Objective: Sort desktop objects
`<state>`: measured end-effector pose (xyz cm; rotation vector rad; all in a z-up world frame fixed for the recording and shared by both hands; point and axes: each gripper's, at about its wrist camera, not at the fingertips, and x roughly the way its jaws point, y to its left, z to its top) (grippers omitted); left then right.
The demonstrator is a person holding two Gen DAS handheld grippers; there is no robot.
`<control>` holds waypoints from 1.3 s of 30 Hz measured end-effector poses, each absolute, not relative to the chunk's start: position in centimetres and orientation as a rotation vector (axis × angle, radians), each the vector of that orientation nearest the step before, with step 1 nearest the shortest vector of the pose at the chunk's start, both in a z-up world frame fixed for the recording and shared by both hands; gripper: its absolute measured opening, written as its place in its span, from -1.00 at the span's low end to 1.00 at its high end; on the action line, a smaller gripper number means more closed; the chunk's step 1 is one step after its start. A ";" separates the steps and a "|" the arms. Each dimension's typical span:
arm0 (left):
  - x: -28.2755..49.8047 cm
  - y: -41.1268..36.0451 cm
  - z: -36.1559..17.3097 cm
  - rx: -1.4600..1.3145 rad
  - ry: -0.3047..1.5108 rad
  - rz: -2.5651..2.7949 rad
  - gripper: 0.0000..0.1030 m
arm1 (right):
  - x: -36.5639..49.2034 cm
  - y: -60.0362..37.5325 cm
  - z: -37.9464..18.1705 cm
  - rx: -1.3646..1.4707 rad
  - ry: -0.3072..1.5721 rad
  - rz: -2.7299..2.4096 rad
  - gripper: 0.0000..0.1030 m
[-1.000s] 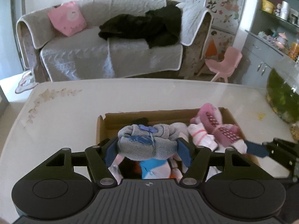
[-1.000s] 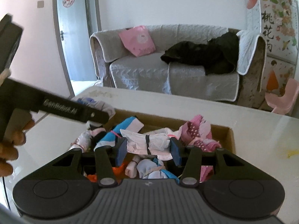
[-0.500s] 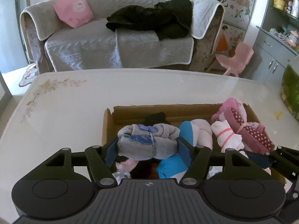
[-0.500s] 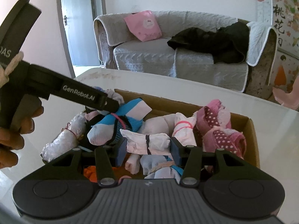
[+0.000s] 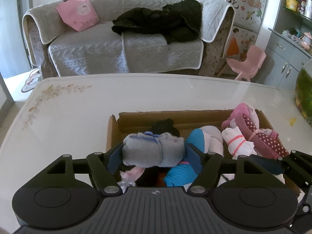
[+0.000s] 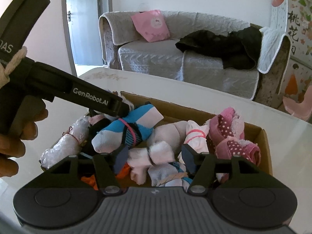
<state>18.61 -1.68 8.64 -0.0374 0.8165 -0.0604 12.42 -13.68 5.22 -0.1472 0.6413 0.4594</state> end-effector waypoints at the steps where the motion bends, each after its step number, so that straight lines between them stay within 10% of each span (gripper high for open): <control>1: 18.6 -1.7 8.6 -0.039 0.817 -0.060 0.50 | 12.4 -13.7 5.3 -0.150 0.640 0.458 0.11; 23: 9.7 -2.0 10.5 0.035 0.788 -0.082 0.68 | 6.4 -17.5 8.0 -0.092 0.589 0.395 0.39; 30: 2.7 -4.1 14.9 0.053 0.681 -0.065 0.89 | 2.3 -18.8 11.8 -0.072 0.534 0.381 1.00; 39: -2.6 -6.9 20.5 0.085 0.557 0.002 0.99 | 1.3 -18.6 15.0 -0.048 0.554 0.327 0.99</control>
